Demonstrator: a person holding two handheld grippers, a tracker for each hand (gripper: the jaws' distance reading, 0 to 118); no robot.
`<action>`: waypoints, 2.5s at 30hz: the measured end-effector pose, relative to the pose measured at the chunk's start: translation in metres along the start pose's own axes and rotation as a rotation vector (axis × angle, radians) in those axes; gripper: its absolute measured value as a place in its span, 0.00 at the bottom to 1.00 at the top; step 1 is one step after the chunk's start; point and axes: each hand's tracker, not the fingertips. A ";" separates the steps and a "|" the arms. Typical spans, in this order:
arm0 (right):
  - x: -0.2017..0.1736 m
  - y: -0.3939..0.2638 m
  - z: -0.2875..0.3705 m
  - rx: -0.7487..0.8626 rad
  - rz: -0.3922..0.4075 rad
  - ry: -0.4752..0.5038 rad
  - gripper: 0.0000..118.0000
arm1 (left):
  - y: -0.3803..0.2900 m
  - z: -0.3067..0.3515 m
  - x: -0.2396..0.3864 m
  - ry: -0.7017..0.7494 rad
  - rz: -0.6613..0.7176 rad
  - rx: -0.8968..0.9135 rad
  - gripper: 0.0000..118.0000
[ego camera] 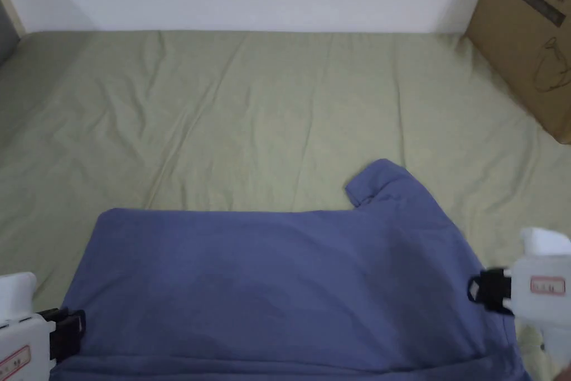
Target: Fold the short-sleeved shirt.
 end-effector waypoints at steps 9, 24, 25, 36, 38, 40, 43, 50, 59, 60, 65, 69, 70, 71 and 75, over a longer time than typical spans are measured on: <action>0.024 0.123 -0.145 -0.131 0.113 -0.215 0.74 | 0.027 -0.043 0.013 -0.009 -0.005 -0.037 0.00; 0.004 0.118 -0.152 -0.173 0.096 -0.137 0.01 | 0.081 -0.099 -0.017 0.012 0.028 -0.066 0.70; 0.003 0.118 -0.152 -0.177 0.106 -0.140 0.01 | 0.095 -0.109 -0.021 0.029 0.030 -0.074 0.73; 0.011 0.120 -0.140 -0.174 0.069 -0.132 0.01 | 0.146 -0.211 -0.030 0.105 0.090 -0.186 0.75; 0.012 0.120 -0.138 -0.173 0.055 -0.121 0.01 | 0.147 -0.202 -0.022 0.139 0.081 -0.150 0.56; 0.011 0.122 -0.132 -0.169 0.037 -0.102 0.01 | 0.146 -0.197 -0.018 0.168 0.069 -0.132 0.35; 0.010 0.123 -0.117 -0.142 0.022 -0.083 0.01 | 0.152 -0.187 -0.004 0.169 0.006 -0.138 0.03; 0.019 0.128 -0.069 -0.084 0.000 -0.013 0.01 | 0.153 -0.134 0.003 0.085 -0.014 -0.072 0.02; 0.022 0.089 0.032 -0.002 0.001 0.054 0.01 | 0.116 -0.004 -0.034 0.000 0.034 0.038 0.02; 0.024 0.080 0.044 0.004 -0.001 0.066 0.01 | 0.107 0.009 -0.038 -0.005 0.037 0.042 0.02; 0.037 0.014 0.093 0.012 -0.009 0.113 0.01 | 0.049 0.052 -0.049 0.000 0.038 0.037 0.02; 0.056 -0.056 0.099 -0.071 -0.046 0.121 0.01 | -0.007 0.053 -0.061 0.025 0.055 -0.055 0.02; 0.060 -0.074 0.097 -0.096 -0.041 0.109 0.01 | -0.020 0.052 -0.065 0.024 0.079 -0.073 0.02; 0.064 -0.089 0.092 -0.117 -0.049 0.092 0.01 | -0.031 0.051 -0.067 0.025 0.090 -0.088 0.02; 0.080 -0.137 0.062 -0.213 -0.085 -0.001 0.01 | -0.063 0.042 -0.070 0.040 0.102 -0.115 0.02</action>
